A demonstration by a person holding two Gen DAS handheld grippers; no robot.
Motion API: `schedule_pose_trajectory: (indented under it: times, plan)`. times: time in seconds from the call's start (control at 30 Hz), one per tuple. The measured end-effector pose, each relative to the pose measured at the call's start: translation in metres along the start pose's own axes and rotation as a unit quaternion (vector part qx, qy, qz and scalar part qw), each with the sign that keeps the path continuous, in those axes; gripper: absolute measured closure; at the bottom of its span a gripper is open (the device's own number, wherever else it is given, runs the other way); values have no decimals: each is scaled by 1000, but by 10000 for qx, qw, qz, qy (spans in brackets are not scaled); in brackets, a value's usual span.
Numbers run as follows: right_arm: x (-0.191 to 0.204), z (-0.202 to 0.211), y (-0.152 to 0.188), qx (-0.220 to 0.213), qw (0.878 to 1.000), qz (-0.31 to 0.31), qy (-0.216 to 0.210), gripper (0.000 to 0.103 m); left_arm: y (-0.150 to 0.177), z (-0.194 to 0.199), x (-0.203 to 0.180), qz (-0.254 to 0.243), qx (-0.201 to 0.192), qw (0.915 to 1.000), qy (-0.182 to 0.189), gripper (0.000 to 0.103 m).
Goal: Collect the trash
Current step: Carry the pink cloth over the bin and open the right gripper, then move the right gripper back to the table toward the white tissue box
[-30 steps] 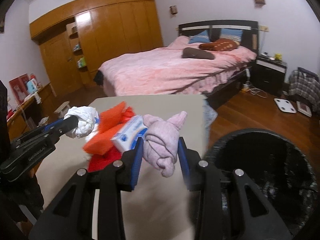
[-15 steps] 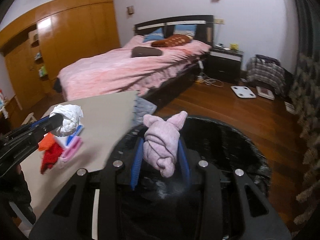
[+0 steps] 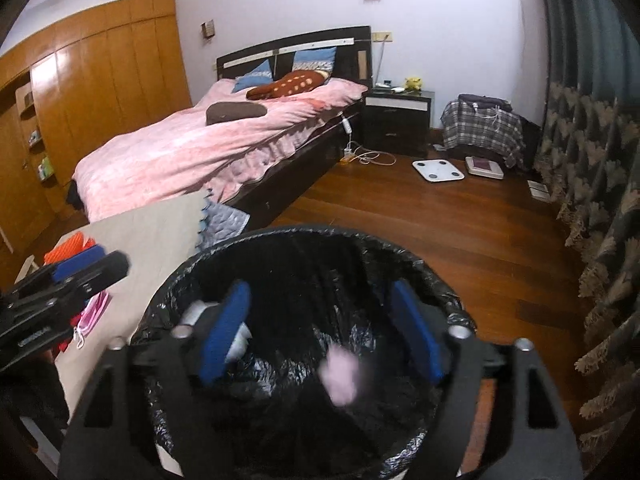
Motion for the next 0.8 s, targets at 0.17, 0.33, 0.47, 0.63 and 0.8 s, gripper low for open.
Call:
schedule_pose_trajectory:
  times: [0.17,0.33,0.47,0.63,0.8]
  plan:
    - [10,2,-4,-133,9999,20,8,6,2,26,31,-31,-280,9975,-650,11]
    - [47,-3,-9,-122,9994,165,-276,5,5,59,73,140,-438,9910,-1261,7]
    - [90,-9,-11,-130,9974,424,-564,5,17,85,111,330,-493,9823,-1776,6]
    - [155,-23,-13,-51,9917,733,-1052,5,33,117,165,606,-539,9660,-2456,6]
    - [212,-37,-10,82,9854,1004,-1375,5,49,139,214,825,-499,9515,-2923,7]
Point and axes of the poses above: each gripper's, at about its wrist camera, not at the fingertips, and z roughly against the way its jaws point, x to its left, y to its underside, the point moved 5 cm from there along -z, roughly the way its jaws point, and after that the axes turned 2 degrees about x, right-handed, at the moved point
